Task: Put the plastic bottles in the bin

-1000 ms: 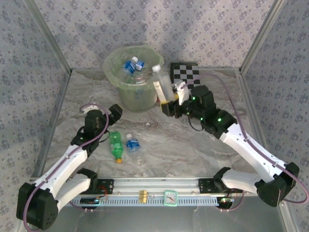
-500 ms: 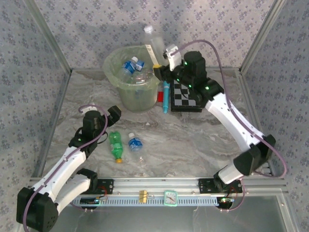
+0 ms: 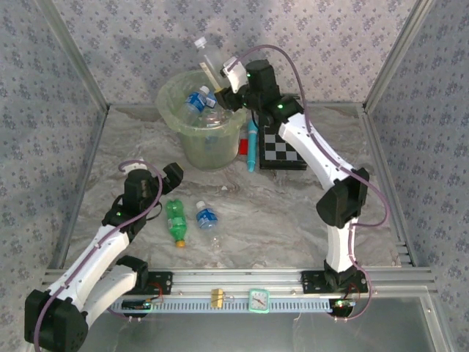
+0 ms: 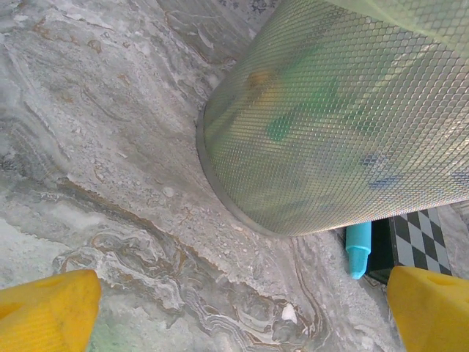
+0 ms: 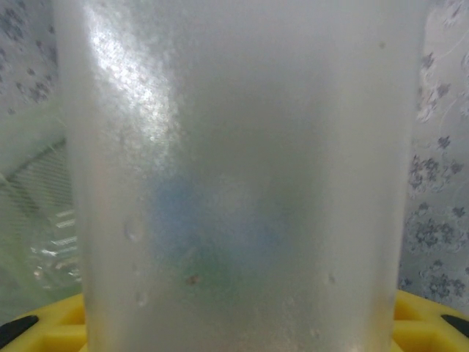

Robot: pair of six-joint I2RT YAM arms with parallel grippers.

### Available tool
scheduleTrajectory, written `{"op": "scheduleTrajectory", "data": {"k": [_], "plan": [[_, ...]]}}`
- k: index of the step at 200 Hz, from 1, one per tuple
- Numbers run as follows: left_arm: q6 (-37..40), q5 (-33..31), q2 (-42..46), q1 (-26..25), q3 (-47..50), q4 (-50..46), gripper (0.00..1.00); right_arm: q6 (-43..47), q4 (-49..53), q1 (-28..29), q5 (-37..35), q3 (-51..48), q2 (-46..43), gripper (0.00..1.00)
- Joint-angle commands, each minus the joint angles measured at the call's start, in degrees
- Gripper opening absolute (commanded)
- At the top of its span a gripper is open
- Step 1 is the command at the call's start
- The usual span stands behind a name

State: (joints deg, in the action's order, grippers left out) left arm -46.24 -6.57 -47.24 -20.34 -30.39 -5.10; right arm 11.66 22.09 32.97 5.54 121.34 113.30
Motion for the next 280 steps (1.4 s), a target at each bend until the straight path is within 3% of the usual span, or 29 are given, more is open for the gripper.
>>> {"op": "scheduleTrajectory", "data": {"k": [1,50,91,132,177,280], "plan": [[1.1,1.0,0.9,0.4,0.1,-0.9,1.0,2.6,5.2,0.8,-2.5,6.2,3.9,0.49],[0.6,1.0,0.7,0.4,0.5,-0.4,1.0,4.3,8.8,1.2,-5.9,11.7,9.0,0.54],[0.9,1.0,-0.1,0.6,0.1,-0.2,1.0,4.6,8.4,1.7,-5.7,12.2,8.8,0.82],[0.6,1.4,-1.0,0.6,-0.1,0.4,1.0,4.0,7.1,1.9,-6.3,12.2,7.6,0.88],[0.1,1.0,-1.4,0.7,-0.1,0.3,1.0,3.3,4.4,2.0,-7.3,12.0,8.1,0.87],[0.0,1.0,-0.6,1.2,-1.1,-2.3,1.0,-5.2,-0.8,-1.6,-1.9,27.7,22.8,0.65]]}}
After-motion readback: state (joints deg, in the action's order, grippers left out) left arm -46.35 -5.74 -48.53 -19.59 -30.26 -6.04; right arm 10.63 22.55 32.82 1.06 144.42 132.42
